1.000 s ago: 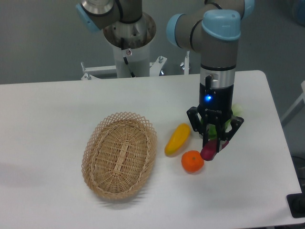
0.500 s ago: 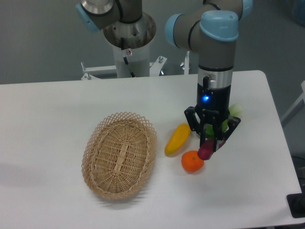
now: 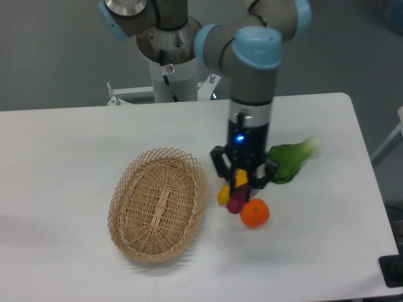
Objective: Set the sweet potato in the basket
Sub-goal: 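Carry the sweet potato over the wicker basket and lower it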
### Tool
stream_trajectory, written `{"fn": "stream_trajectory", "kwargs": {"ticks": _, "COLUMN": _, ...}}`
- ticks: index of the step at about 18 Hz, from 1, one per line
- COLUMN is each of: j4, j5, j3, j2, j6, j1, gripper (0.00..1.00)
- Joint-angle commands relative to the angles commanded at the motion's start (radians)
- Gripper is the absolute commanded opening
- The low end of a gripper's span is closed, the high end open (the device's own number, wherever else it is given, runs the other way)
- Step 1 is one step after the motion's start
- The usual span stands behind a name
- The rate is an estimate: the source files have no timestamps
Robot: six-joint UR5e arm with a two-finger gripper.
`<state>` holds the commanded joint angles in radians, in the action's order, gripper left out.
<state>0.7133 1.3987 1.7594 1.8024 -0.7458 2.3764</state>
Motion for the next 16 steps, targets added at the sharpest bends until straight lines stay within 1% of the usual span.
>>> {"fn": "stream_trajectory", "kwargs": {"ticks": 3, "j4": 0.005, "j5": 0.112, "j3": 0.026, "j2": 0.021, "j6": 0.019, "j1": -0.101, "gripper": 0.26}}
{"fn": "stream_trajectory", "kwargs": {"ticks": 5, "j4": 0.003, "j5": 0.186, "j3": 0.041, "j2": 0.046, "j6": 0.028, "j1": -0.167, "gripper": 0.26}}
{"fn": "stream_trajectory", "kwargs": {"ticks": 7, "j4": -0.003, "j5": 0.218, "j3": 0.061, "j2": 0.074, "j6": 0.002, "j1": -0.189, "gripper": 0.26}}
{"fn": "stream_trajectory", "kwargs": {"ticks": 9, "j4": -0.002, "j5": 0.227, "j3": 0.060, "j2": 0.095, "j6": -0.032, "j1": -0.209, "gripper": 0.26}}
{"fn": "stream_trajectory", "kwargs": {"ticks": 12, "j4": -0.002, "j5": 0.278, "j3": 0.072, "j2": 0.135, "j6": -0.035, "j1": -0.233, "gripper": 0.26}}
{"fn": "stream_trajectory", "kwargs": {"ticks": 14, "j4": -0.002, "j5": 0.308, "j3": 0.077, "j2": 0.149, "j6": -0.050, "j1": -0.250, "gripper": 0.26}}
{"fn": "stream_trajectory", "kwargs": {"ticks": 16, "j4": -0.002, "j5": 0.315, "j3": 0.094, "j2": 0.149, "j6": -0.056, "j1": -0.258, "gripper": 0.26}}
